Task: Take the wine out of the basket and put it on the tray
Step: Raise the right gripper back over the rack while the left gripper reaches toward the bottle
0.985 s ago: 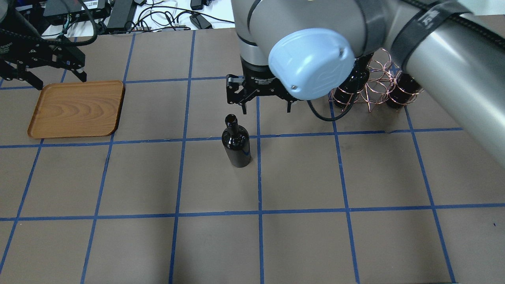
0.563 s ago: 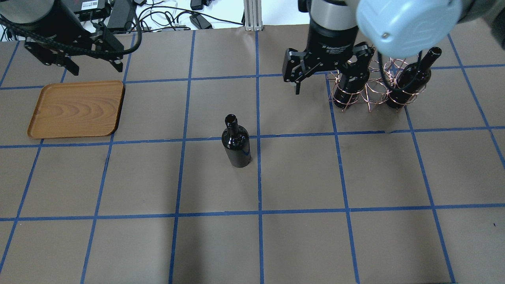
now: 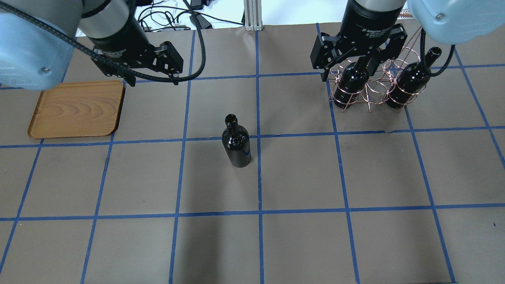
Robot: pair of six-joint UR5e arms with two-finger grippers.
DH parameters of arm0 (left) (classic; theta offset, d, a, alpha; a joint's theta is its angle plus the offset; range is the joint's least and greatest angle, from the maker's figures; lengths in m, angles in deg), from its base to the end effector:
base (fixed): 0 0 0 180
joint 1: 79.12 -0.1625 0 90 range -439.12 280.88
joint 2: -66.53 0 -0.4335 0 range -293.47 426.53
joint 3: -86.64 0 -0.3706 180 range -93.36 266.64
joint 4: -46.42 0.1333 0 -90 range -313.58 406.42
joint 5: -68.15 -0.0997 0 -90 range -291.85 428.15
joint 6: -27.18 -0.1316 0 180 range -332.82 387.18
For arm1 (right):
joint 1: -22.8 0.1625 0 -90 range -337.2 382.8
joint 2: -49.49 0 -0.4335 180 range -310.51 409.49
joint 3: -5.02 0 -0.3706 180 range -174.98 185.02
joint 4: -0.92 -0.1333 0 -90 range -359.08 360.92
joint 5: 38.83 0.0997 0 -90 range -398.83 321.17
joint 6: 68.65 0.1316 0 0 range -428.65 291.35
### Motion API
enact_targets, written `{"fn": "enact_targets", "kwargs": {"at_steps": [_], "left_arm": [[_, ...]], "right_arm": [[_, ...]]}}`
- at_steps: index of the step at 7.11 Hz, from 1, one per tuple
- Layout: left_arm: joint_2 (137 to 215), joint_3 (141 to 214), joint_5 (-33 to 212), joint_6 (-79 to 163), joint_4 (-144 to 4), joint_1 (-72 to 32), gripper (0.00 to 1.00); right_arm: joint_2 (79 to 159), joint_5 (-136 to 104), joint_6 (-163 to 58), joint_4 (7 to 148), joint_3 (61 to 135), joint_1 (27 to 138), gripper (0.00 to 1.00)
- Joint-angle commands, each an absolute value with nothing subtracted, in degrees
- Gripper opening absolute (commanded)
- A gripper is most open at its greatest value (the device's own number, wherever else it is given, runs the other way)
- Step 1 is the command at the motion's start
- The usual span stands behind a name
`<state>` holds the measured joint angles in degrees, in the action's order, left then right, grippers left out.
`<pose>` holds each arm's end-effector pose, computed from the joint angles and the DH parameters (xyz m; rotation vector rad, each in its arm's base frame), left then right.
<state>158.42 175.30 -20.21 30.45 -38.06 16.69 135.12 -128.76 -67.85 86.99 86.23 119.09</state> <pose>-0.1865 -0.4792 0.4698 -0.0707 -3.1027 0.1307 0.1878 -0.4857 0.4926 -0.1504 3.1362 -0.0133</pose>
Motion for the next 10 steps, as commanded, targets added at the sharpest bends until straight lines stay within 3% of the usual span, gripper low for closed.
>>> {"fn": "enact_targets", "kwargs": {"at_steps": [1,3,9,10], "left_arm": [[158.90,178.03,-20.18,35.24,-33.52,21.77,1.00],[160.13,181.63,-17.99,36.14,-28.74,24.31,0.99],[166.28,182.00,-18.24,40.19,-24.25,28.90,0.97],[167.07,182.00,-18.33,40.36,-24.25,28.90,0.87]], "right_arm": [[135.18,-128.65,-72.75,88.63,86.23,119.04,1.00],[136.05,-128.65,-73.04,88.64,86.23,118.95,1.00],[138.61,-128.56,-72.87,88.82,86.85,119.04,1.00],[138.52,-128.65,-73.04,88.81,86.85,118.95,1.00]]}}
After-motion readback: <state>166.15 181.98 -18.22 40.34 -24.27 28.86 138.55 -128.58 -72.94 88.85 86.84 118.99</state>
